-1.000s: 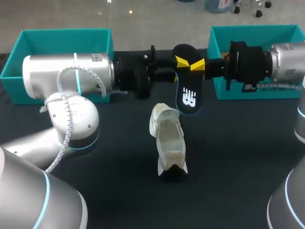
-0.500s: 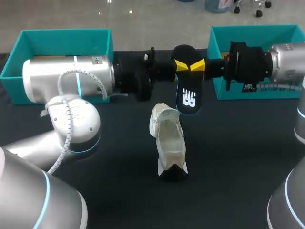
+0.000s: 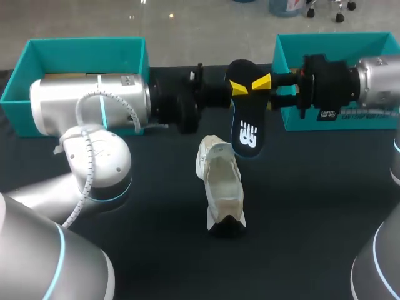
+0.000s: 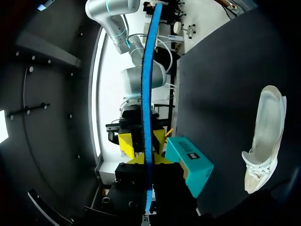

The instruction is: Take the shoe out of the shoebox, open the shoe tongue, remove and reinsert the insole, then place the shoe into the shoebox

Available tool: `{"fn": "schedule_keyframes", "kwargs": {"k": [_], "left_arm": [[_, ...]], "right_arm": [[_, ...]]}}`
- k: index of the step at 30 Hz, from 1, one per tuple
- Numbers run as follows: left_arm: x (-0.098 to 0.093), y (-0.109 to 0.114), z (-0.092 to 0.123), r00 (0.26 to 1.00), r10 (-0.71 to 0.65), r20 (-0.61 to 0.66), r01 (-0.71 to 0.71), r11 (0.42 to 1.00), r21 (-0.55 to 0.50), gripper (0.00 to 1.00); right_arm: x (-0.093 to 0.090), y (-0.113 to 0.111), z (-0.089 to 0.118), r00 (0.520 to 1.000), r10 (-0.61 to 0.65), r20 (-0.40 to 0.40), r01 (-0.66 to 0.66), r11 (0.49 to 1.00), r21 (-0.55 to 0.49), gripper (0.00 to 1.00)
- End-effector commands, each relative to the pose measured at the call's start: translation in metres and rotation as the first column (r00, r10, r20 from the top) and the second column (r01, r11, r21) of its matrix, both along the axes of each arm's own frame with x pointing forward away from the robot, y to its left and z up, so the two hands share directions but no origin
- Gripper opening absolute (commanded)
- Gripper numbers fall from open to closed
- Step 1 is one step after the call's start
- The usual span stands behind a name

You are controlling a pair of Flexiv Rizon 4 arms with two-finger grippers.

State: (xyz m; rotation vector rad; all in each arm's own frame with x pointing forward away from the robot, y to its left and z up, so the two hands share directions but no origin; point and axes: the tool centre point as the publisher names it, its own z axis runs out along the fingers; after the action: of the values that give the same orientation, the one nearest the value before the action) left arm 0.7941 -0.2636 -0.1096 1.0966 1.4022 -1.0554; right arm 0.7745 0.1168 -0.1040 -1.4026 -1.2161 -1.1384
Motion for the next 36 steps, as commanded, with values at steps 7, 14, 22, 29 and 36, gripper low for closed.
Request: {"fn": "schedule_keyframes", "kwargs": {"k": [7,14,22,29,36], "left_arm": [[-0.003,0.002,-0.001,1.000,-0.021,-0.018,0.021,1.000,0.000,0.00],[-0.003,0.004,0.000,0.999,-0.027,-0.025,0.027,1.000,0.006,0.00],[-0.003,0.004,0.000,0.999,-0.027,-0.025,0.027,1.000,0.006,0.00],[-0.003,0.004,0.000,0.999,-0.027,-0.025,0.027,1.000,0.006,0.00],[-0.003,0.004,0.000,0.999,-0.027,-0.025,0.027,1.000,0.006,0.00]], "right_arm": [[-0.003,-0.043,-0.014,0.997,-0.076,0.023,0.078,0.994,-0.072,1.00],[-0.004,-0.085,-0.028,0.991,-0.128,0.028,0.131,0.975,-0.178,1.00],[-0.005,-0.097,-0.032,0.990,-0.135,0.033,0.139,0.958,-0.251,1.00],[-0.005,-0.097,-0.032,0.990,-0.135,0.033,0.139,0.958,-0.251,1.00],[-0.005,-0.103,-0.034,0.985,-0.163,0.062,0.173,0.949,-0.262,1.00]]}}
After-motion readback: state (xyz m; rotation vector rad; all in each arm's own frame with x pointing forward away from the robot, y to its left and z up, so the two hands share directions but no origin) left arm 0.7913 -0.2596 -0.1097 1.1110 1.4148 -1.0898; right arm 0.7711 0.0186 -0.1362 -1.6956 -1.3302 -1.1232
